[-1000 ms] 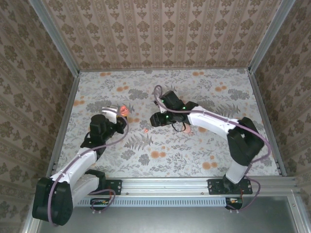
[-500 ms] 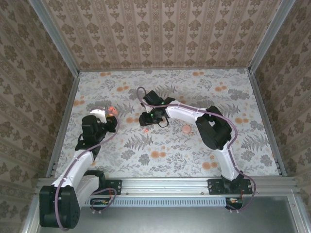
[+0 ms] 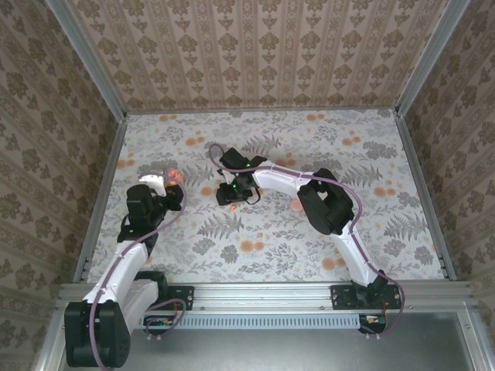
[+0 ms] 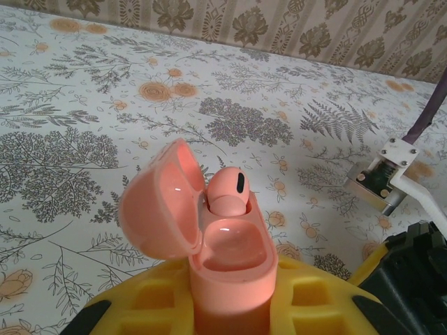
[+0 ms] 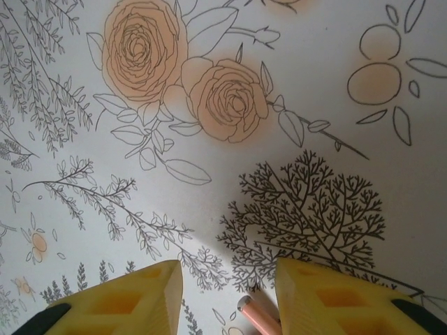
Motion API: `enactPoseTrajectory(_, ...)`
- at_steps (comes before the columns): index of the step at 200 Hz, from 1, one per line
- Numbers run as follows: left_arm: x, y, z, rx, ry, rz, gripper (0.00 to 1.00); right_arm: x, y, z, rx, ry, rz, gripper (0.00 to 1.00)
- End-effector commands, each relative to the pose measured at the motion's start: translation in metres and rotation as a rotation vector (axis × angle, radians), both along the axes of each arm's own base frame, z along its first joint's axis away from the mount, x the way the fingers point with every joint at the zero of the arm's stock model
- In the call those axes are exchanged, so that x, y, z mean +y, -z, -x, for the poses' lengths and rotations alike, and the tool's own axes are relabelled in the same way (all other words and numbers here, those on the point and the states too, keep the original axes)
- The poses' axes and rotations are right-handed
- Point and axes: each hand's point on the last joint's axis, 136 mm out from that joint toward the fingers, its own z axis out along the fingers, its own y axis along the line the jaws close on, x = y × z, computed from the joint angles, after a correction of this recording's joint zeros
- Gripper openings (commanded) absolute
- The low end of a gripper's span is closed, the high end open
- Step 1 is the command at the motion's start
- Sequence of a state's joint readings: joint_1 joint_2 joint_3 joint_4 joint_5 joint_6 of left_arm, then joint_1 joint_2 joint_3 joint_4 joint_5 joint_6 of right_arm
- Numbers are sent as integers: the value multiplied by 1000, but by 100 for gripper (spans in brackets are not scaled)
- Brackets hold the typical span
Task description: Insert the wireless bluetooth earbuds into the charging case
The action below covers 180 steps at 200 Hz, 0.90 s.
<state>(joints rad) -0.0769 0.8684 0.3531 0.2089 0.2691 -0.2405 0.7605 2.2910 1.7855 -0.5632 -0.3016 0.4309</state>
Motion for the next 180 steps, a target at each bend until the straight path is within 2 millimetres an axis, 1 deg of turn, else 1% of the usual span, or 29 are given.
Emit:
enactPoseTrajectory(1, -1, -2, 2, -10, 5, 21, 10, 2, 5, 14, 64, -21, 17, 40)
enactPoseTrajectory(82, 0, 0, 2, -9, 3, 16, 10, 18, 3, 29, 99, -128, -28, 37)
enactPoseTrajectory(126, 1, -1, 2, -11, 1, 12, 10, 14, 4, 41, 118, -185, 3, 35)
enactPoseTrajectory(180, 1, -1, 3, -9, 0, 10, 10, 10, -1, 62, 121, -312, 41, 34)
